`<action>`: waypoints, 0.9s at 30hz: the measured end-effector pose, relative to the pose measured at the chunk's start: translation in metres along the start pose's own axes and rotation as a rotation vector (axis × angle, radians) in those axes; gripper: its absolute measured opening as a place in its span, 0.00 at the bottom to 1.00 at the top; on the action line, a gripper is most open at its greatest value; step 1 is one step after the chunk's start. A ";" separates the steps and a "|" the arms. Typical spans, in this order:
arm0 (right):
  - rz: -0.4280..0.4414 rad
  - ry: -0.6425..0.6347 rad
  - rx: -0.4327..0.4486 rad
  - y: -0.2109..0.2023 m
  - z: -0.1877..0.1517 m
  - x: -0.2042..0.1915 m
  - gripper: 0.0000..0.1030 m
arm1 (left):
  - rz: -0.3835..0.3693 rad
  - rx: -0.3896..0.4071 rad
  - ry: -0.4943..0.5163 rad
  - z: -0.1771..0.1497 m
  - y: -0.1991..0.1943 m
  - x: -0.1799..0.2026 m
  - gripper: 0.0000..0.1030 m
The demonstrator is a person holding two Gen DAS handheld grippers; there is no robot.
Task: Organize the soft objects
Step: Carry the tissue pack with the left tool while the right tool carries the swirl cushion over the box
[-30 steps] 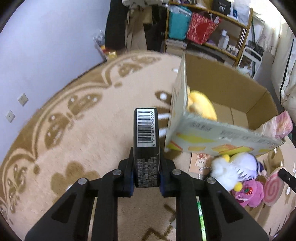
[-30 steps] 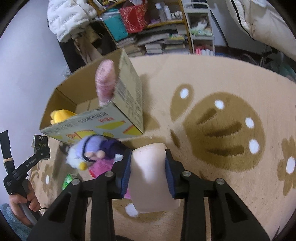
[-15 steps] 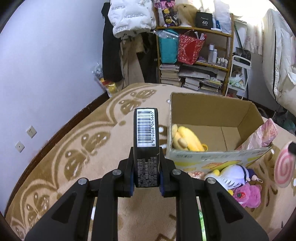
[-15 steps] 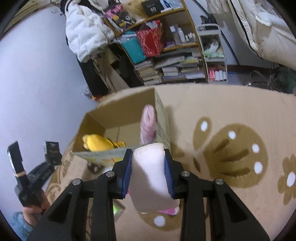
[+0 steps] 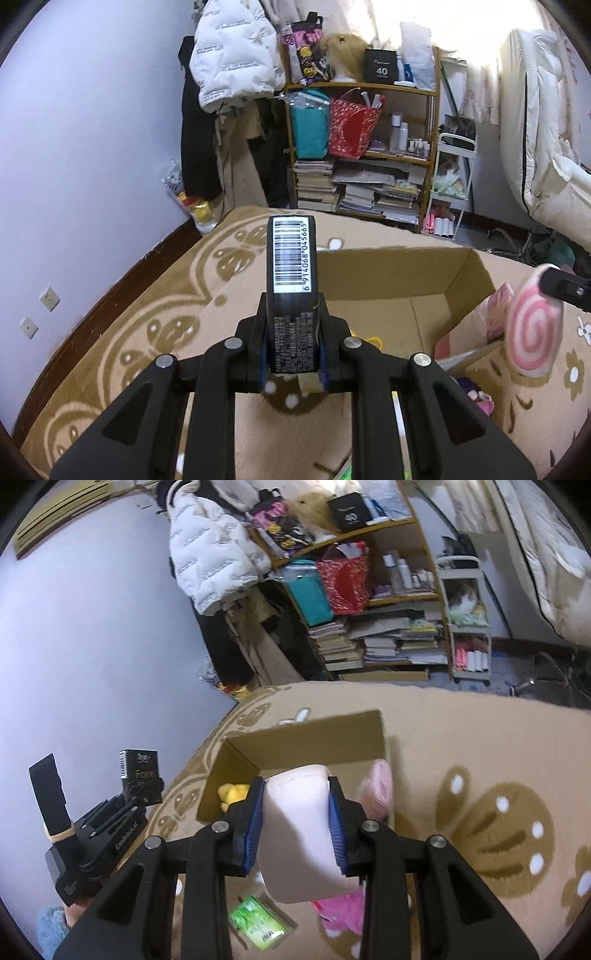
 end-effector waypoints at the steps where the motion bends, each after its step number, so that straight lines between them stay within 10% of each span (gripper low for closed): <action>1: 0.001 -0.005 0.001 0.004 0.003 -0.001 0.33 | -0.002 0.006 0.006 0.003 0.000 0.003 0.18; 27: -0.040 -0.024 -0.060 0.064 0.022 0.004 0.42 | -0.167 -0.087 0.063 -0.006 0.034 0.054 0.20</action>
Point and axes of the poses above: each gripper's, at about its wrist camera, not at the fingertips, and y roughly the way its jaws point, x to its right, z to its top, the point moved 5 cm from there along y, roughly the way its jaws point, and after that the axes turned 12 degrees about z, right-handed, at the moved point
